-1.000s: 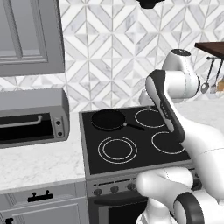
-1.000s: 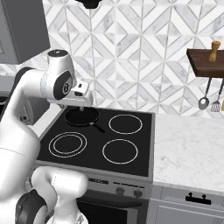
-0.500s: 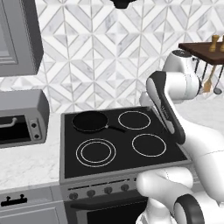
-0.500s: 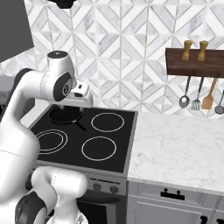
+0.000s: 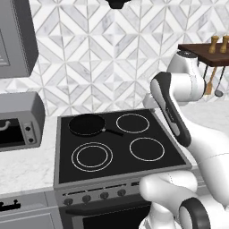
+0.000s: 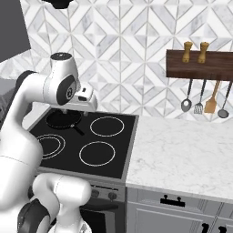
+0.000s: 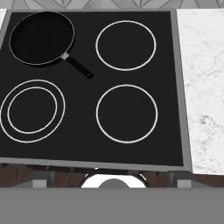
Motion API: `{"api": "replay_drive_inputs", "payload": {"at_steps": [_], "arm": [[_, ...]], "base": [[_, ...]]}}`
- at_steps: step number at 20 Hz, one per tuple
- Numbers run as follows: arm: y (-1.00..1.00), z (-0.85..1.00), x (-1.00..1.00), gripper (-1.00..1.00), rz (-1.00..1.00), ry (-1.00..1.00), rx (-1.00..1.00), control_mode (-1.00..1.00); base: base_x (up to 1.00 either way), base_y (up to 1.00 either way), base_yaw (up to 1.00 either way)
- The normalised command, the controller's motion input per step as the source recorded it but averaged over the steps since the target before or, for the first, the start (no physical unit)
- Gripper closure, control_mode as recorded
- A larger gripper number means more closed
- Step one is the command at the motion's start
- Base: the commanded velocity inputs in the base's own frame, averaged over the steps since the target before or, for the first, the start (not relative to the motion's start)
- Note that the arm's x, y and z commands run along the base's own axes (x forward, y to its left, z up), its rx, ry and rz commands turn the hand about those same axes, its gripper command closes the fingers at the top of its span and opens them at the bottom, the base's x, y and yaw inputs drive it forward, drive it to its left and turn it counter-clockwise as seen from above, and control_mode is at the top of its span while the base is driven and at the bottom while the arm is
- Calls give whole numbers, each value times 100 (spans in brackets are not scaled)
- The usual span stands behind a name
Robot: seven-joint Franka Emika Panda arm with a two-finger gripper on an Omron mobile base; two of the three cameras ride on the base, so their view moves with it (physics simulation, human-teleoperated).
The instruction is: Turn off the rear left burner of the stove.
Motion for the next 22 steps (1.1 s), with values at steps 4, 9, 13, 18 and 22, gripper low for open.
{"api": "replay_drive_inputs", "payload": {"at_steps": [4,9,13,18,22], "arm": [[23,0,-17,-100,5,0,-4,-100],[98,-24,-61,-100,31,0,-36,-100],[100,-40,-71,-100,42,0,-47,-100],[100,-46,-76,-100,43,0,-49,-100],[100,-57,-67,-100,47,0,-51,-100]], "base": [[0,0,0],[0,0,0],[0,0,0],[0,0,0],[0,0,0]]}}
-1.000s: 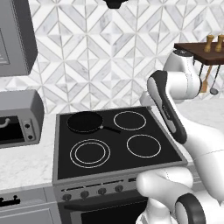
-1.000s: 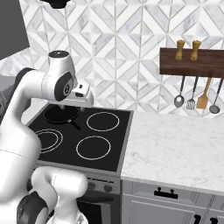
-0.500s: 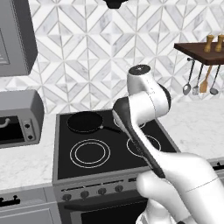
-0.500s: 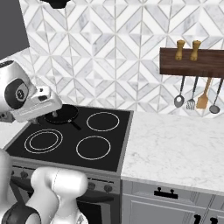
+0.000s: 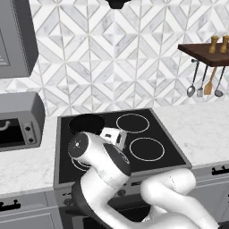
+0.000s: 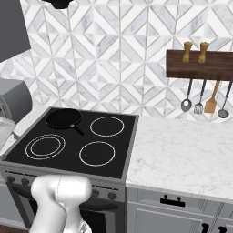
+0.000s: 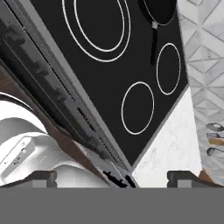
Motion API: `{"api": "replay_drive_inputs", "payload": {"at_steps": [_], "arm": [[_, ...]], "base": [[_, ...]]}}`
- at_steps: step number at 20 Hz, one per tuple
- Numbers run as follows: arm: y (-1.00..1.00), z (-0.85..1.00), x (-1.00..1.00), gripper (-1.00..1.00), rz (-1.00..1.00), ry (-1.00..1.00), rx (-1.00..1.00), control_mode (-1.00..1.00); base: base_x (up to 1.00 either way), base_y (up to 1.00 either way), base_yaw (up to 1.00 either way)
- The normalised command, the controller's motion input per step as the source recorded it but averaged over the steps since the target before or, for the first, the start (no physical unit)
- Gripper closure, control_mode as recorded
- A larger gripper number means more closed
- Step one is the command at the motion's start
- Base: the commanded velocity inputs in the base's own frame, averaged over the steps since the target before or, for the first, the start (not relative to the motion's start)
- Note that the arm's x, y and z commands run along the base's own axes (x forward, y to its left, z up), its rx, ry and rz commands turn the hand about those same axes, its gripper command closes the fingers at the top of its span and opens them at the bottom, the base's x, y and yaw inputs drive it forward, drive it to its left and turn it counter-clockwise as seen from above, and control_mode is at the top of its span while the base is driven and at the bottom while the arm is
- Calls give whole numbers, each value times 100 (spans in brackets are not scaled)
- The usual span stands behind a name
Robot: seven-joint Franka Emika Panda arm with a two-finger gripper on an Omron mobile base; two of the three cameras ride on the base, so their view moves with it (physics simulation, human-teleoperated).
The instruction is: Turn off the rear left burner of the stove.
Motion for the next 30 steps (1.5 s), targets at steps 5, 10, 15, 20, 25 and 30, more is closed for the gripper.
{"api": "replay_drive_inputs", "payload": {"at_steps": [5,10,15,20,25,30], "arm": [[85,-79,-36,-100,54,4,-55,-100],[48,-73,5,-100,51,6,-51,-100],[17,-74,25,-100,53,7,-49,-100],[12,-67,17,-100,50,8,-47,-100],[37,-44,0,-100,31,12,-32,-100],[30,-34,12,-100,9,8,-6,-100]], "base": [[0,0,0],[0,0,0],[0,0,0],[0,0,0],[0,0,0],[0,0,0]]}}
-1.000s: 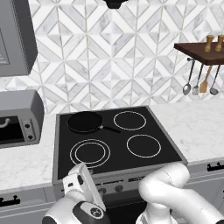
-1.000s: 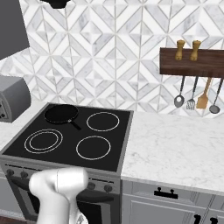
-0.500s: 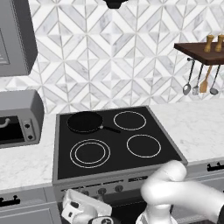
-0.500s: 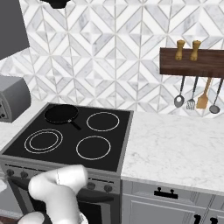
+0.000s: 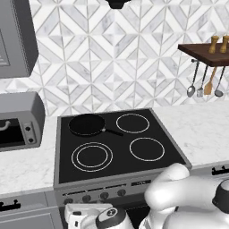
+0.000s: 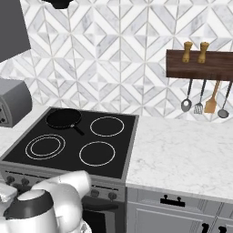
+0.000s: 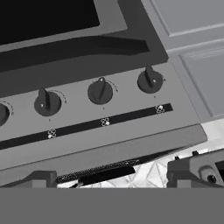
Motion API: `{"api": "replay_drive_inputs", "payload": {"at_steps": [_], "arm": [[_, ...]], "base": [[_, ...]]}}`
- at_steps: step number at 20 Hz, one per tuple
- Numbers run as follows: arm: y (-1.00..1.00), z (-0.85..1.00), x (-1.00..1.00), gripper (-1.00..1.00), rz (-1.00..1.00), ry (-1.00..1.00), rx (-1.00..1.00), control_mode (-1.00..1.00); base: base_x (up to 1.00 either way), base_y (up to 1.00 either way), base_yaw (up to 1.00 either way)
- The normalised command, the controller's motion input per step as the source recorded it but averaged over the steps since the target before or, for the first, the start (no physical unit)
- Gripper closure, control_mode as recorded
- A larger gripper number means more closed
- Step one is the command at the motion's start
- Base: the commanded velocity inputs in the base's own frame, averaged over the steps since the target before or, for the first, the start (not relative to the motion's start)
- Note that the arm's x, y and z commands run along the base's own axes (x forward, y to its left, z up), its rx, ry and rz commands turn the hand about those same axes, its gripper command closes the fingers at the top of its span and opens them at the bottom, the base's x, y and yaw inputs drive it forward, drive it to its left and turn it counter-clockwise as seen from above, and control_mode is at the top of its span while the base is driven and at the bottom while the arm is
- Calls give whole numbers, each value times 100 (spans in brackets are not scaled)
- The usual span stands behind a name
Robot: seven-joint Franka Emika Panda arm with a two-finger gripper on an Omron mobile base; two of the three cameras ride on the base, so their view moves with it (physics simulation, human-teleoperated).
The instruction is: Turn off the rear left burner of the stove.
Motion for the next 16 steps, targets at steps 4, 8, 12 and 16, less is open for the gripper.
{"api": "replay_drive_inputs", "payload": {"at_steps": [4,8,12,16], "arm": [[-4,-55,-4,-100,1,-6,0,-100],[-8,-60,-19,-100,0,-18,7,-100],[0,-5,0,-100,0,-13,12,-100],[0,-1,17,-100,0,-1,1,-100]], "base": [[0,0,0],[0,0,0],[0,0,0],[0,0,0]]}}
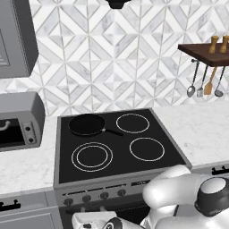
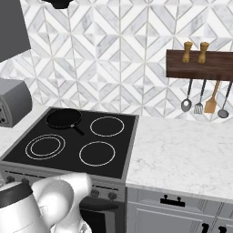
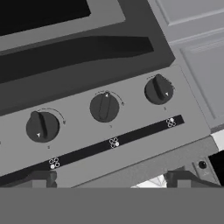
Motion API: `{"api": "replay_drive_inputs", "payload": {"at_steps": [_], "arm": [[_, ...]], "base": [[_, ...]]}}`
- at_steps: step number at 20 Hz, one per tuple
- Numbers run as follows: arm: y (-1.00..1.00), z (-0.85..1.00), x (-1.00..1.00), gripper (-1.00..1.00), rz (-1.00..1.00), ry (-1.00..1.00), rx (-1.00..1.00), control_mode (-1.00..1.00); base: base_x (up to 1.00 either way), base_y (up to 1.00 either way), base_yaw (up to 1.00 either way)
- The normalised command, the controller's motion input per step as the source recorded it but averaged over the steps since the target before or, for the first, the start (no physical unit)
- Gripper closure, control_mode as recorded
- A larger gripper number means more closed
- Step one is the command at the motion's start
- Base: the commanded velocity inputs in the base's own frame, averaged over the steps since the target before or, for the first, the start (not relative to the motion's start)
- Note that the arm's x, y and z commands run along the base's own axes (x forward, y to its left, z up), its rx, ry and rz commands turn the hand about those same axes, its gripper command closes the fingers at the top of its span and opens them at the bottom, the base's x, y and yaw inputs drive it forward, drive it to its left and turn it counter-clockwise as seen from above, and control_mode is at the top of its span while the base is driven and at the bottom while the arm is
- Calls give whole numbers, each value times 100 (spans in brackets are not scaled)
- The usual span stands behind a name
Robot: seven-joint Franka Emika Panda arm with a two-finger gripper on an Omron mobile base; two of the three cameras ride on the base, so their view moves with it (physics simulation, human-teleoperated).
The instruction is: Turn off the rear left burner of the stove.
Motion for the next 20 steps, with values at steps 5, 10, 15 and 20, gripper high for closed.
{"api": "replay_drive_inputs", "payload": {"at_steps": [5,10,15,20], "arm": [[0,-13,36,-100,0,0,0,-100],[0,-3,35,-100,0,0,0,-100],[0,-16,14,-100,0,0,1,-100],[0,-30,1,-100,0,-6,6,-100]], "base": [[0,0,0],[0,0,0],[0,0,0],[0,0,0]]}}
